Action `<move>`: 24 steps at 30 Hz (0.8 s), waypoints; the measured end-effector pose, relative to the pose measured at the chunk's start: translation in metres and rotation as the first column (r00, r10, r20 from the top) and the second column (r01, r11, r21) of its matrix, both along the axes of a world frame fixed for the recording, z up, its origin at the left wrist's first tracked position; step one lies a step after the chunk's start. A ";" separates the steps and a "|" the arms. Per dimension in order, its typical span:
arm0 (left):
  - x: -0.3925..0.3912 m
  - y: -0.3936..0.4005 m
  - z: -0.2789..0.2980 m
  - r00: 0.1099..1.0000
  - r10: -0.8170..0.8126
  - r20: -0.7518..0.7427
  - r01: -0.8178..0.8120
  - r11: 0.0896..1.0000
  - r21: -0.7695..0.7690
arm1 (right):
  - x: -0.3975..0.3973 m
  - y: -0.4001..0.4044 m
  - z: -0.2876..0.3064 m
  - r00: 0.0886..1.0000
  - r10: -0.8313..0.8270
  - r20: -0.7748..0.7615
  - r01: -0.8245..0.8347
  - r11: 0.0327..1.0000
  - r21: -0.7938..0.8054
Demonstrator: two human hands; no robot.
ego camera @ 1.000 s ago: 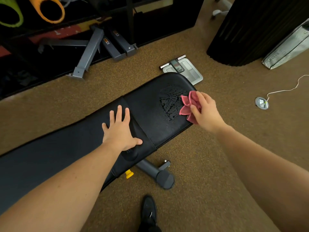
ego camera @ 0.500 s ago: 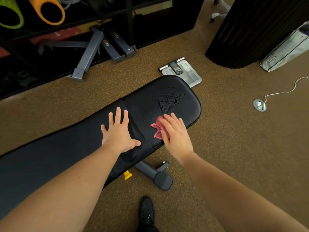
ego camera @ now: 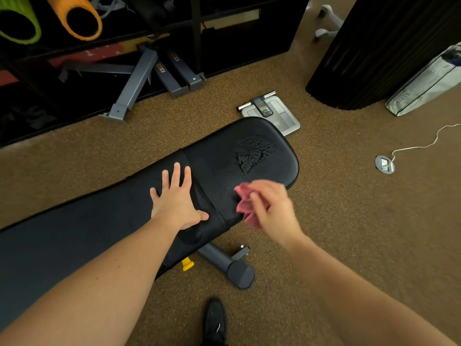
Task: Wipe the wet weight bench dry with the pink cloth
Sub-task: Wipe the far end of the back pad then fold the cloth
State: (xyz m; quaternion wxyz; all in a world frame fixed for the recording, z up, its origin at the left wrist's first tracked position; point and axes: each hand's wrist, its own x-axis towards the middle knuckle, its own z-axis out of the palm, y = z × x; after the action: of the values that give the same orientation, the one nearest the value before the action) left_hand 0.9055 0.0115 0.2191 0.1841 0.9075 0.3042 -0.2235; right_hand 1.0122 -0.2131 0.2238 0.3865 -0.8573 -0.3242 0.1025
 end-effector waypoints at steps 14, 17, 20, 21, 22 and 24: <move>0.000 0.000 -0.002 1.000 0.009 -0.007 -0.009 1.000 -0.014 | 0.052 0.015 -0.034 0.971 0.013 0.239 0.031 0.983 -0.178; 0.001 -0.001 0.000 1.000 0.006 -0.005 -0.006 1.000 -0.016 | 0.016 0.015 -0.044 0.975 0.021 0.222 0.017 0.986 -0.168; 0.000 -0.001 0.001 1.000 0.004 0.001 -0.004 1.000 -0.016 | -0.010 0.018 -0.049 0.962 0.149 0.230 -0.119 0.983 -0.140; 0.000 -0.001 0.001 1.000 0.005 0.005 -0.005 1.000 -0.019 | -0.015 0.019 -0.049 0.950 0.198 0.241 -0.170 0.977 -0.131; -0.001 0.000 0.000 1.000 0.007 0.008 -0.006 1.000 -0.022 | -0.017 0.021 -0.049 0.941 0.236 0.243 -0.212 0.970 -0.120; -0.002 0.000 -0.001 1.000 0.011 0.021 -0.010 1.000 -0.030 | -0.017 0.031 -0.046 0.943 0.254 0.214 -0.243 0.967 -0.076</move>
State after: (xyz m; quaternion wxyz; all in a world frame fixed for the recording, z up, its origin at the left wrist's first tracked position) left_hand 0.9037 0.0117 0.2180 0.2019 0.9054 0.3037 -0.2174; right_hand 0.9951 -0.1823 0.1781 0.3107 -0.8248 -0.4684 0.0617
